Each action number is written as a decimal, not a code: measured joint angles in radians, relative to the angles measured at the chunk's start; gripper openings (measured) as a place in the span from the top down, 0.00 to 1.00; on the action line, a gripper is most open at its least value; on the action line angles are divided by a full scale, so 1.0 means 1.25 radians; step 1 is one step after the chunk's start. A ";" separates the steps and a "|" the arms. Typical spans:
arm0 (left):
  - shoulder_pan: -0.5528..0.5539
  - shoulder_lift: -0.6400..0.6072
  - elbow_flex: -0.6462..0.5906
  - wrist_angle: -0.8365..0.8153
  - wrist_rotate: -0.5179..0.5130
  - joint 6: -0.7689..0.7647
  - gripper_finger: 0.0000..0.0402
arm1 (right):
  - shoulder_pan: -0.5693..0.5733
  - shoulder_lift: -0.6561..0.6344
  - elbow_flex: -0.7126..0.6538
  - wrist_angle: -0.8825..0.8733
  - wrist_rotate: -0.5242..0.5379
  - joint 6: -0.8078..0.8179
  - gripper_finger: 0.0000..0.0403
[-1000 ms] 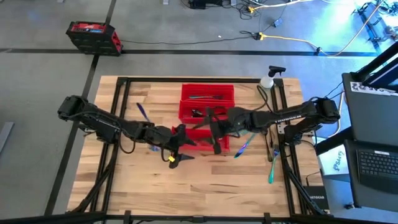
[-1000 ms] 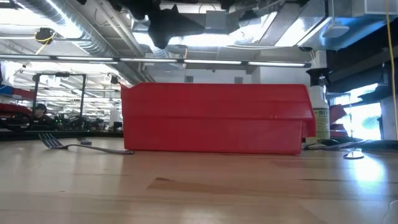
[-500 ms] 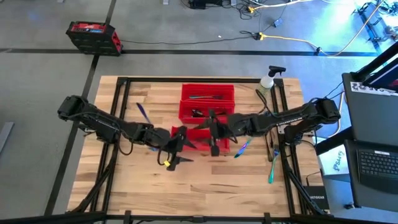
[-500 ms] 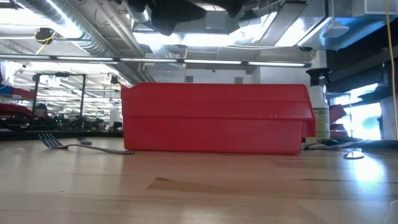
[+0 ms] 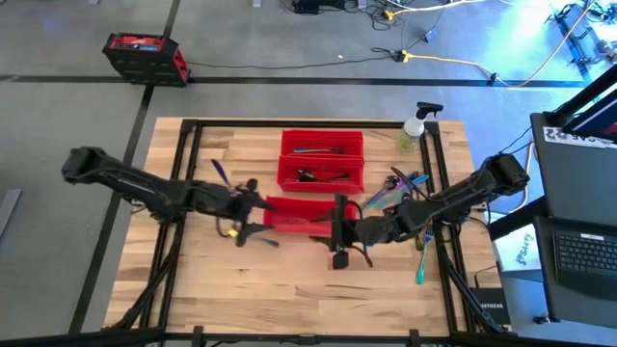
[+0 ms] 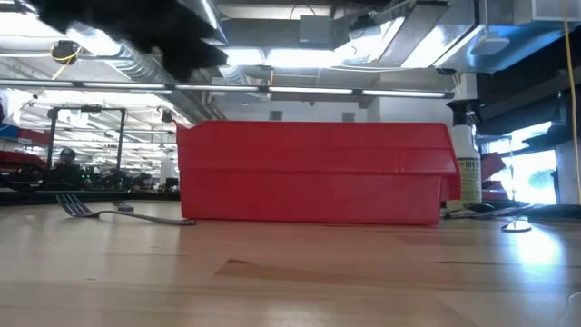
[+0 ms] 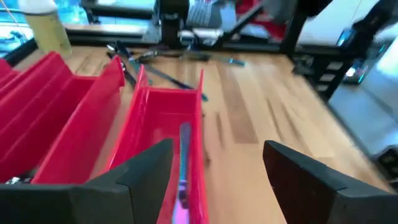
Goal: Sort silverware
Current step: Put the purple fork into the top red bin
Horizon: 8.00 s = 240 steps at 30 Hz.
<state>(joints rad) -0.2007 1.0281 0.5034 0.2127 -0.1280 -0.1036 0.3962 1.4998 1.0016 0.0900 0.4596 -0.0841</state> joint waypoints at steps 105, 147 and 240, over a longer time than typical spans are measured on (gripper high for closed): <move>-0.114 0.236 -0.015 -0.282 0.177 -0.136 1.00 | 0.028 0.176 0.194 -0.185 -0.042 -0.058 0.58; 0.089 -0.053 0.127 0.193 -0.435 -0.537 1.00 | 0.047 -0.034 0.194 -0.058 0.225 -0.125 0.58; 0.063 0.239 0.127 0.717 -0.330 -0.078 0.76 | -0.194 0.088 0.194 0.036 0.179 0.353 1.00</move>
<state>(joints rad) -0.1217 1.3271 0.6617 1.1092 -0.5399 -0.2005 0.1543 1.6096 1.2438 0.1351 0.6838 0.3573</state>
